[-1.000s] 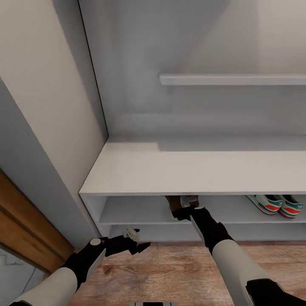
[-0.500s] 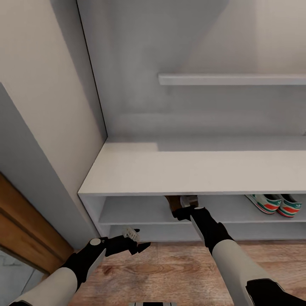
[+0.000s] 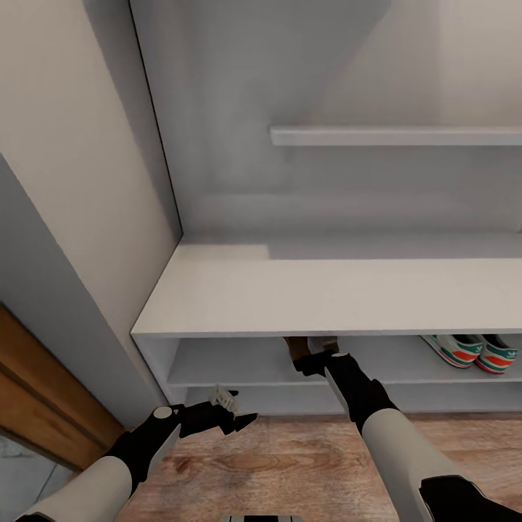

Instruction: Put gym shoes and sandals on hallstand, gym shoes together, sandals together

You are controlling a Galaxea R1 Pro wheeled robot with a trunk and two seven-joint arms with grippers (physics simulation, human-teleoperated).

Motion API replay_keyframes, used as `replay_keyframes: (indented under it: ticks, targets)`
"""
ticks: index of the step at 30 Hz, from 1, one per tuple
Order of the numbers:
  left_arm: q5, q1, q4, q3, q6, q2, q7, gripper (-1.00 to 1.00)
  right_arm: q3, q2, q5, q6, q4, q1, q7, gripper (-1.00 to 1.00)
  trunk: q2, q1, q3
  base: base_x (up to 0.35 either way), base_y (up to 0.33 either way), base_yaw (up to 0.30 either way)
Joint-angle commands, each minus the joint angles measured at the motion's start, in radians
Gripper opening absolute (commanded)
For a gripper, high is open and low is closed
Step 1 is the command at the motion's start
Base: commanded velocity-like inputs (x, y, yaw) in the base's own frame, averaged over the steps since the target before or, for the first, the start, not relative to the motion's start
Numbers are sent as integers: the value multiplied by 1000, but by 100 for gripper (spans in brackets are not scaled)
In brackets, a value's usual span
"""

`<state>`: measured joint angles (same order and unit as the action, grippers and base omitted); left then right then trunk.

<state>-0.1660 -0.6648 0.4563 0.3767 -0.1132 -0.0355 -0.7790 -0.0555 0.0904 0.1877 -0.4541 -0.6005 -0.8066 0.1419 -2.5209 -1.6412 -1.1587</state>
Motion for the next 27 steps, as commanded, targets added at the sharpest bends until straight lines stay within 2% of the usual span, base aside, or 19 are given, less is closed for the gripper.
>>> replay_keyframes:
  ticks: [1,8,9,27]
  targets:
    - [-9,-1,-1,8,-5,-1,1,100,0,0,7,-6,-1,0,4,-100,0,0,-1,0,0,0]
    - [-9,-1,-1,8,-5,-1,0,100,0,0,7,-6,0,0,3,-100,0,0,-1,0,0,0]
    - [-9,-1,-1,8,-5,-1,1,100,0,0,7,-6,0,0,3,100,0,0,-1,0,0,0]
    - [-9,-1,-1,8,-5,-1,1,100,2,0,7,-6,-1,0,3,100,0,0,-1,0,0,0]
